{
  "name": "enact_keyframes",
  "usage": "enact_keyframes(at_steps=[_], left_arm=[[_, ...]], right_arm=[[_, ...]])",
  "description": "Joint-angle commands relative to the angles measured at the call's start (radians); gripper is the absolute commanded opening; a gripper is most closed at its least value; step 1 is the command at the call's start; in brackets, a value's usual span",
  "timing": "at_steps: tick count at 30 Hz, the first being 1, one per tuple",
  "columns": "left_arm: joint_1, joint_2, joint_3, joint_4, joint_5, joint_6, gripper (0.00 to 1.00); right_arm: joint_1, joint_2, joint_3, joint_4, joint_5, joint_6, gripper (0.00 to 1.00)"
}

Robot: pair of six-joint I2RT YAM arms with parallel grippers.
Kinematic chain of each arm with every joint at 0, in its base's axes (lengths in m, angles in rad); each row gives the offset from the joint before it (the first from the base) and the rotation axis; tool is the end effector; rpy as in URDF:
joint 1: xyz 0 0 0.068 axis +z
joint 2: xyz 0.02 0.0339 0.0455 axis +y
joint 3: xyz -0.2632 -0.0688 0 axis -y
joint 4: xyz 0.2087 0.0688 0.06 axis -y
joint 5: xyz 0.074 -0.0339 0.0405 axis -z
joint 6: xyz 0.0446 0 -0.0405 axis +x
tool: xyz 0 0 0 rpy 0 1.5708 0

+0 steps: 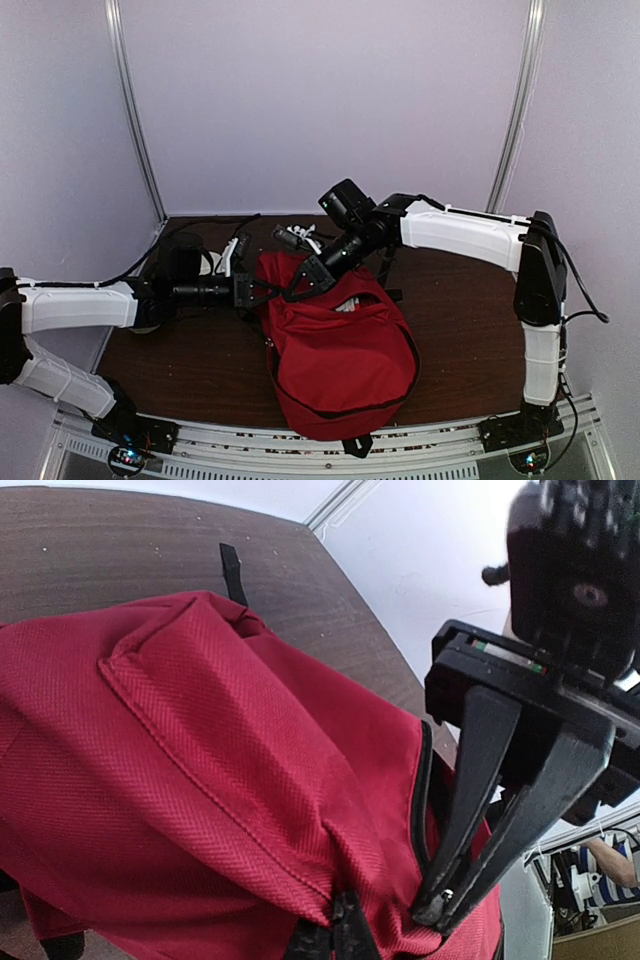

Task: Pack the student bag
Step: Grab the lower front pocket of the student bag, then hold the lower front pocket of the student bag.

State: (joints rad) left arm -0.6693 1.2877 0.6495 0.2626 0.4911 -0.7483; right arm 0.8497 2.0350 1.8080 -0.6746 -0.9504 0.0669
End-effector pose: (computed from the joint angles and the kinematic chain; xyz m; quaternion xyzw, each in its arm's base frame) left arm 0.1872 -0.1749 0.2485 0.1050 0.8067 -0.5078 0.2835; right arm 0.2478 0.3369 0.2820 -0.4593 0.7191 0.5167 0.0707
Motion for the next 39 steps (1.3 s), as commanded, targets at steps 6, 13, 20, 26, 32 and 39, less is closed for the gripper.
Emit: enact_keyframes(at_steps=[6,13,20,26,32,39], left_arm=[[0.000,-0.084,0.057,0.021,-0.057,0.053,0.24],[-0.017,-0.195,-0.044,0.042,-0.087,-0.039,0.47],[-0.129,-0.145,0.006,-0.063,-0.163,-0.025,0.50],[-0.196,-0.032,0.127,-0.223,-0.255,0.086,0.51],[-0.198,0.030,0.158,-0.197,-0.244,0.091,0.43],[-0.197,0.072,0.177,-0.160,-0.194,0.095,0.15]], right_arm=[[-0.095,-0.129,-0.108,0.172,0.009,0.086,0.00],[-0.104,-0.169,-0.190,0.318,-0.040,0.178,0.00],[-0.103,-0.151,-0.196,0.374,-0.074,0.235,0.00],[-0.104,-0.156,-0.205,0.378,-0.070,0.235,0.00],[-0.102,-0.173,-0.228,0.389,-0.054,0.234,0.00],[-0.103,-0.168,-0.230,0.386,-0.047,0.233,0.00]])
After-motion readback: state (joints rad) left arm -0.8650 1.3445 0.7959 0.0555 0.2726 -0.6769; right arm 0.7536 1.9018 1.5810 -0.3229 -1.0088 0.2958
